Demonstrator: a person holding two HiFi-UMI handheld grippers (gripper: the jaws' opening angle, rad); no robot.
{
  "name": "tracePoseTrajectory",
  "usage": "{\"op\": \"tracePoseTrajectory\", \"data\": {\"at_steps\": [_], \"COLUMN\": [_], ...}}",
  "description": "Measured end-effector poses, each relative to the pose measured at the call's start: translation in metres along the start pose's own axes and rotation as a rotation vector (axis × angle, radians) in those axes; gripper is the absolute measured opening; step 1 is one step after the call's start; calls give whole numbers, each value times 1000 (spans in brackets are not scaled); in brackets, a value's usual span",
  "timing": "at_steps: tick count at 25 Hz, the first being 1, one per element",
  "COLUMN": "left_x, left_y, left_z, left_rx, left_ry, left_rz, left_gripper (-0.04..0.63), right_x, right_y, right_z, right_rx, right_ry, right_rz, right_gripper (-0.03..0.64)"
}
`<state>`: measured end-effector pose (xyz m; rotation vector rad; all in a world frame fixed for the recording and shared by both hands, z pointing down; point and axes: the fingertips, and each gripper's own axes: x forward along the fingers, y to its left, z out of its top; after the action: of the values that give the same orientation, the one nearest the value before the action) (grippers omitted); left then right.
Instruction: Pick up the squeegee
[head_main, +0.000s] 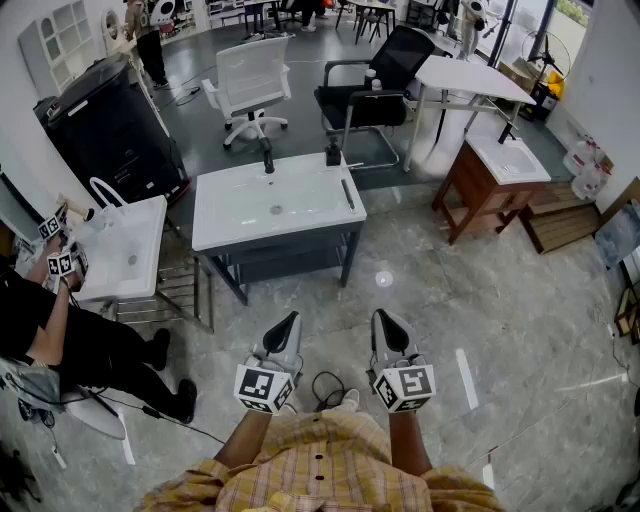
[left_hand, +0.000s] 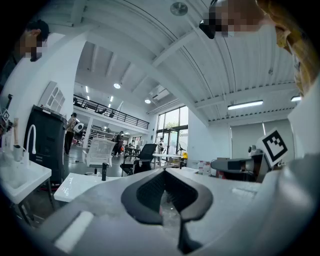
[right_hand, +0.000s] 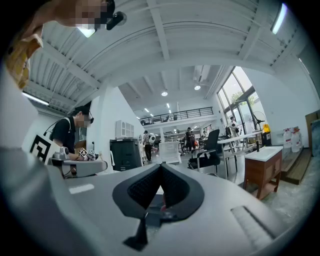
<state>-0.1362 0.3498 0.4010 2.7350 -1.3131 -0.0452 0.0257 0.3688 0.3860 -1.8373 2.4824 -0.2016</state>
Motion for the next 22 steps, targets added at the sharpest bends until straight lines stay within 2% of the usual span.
{"op": "tracePoseTrajectory", "data": {"at_steps": [9,12,22], "left_x": [16,26,60], "left_y": [-17,-25,-71], "left_z": [-3,-2,-11], "left_rx": [17,17,31], "left_ry": [21,24,23], "left_rz": [31,48,98], "left_gripper": [2,2,2], "right_x": [2,2,-7], "right_y": [-19,-28,-77], "right_z": [3,8,13], "right_rx": [13,27,51], "right_ry": [2,-7,-23], "right_rz": [32,70,131], "right_gripper": [0,0,2]}}
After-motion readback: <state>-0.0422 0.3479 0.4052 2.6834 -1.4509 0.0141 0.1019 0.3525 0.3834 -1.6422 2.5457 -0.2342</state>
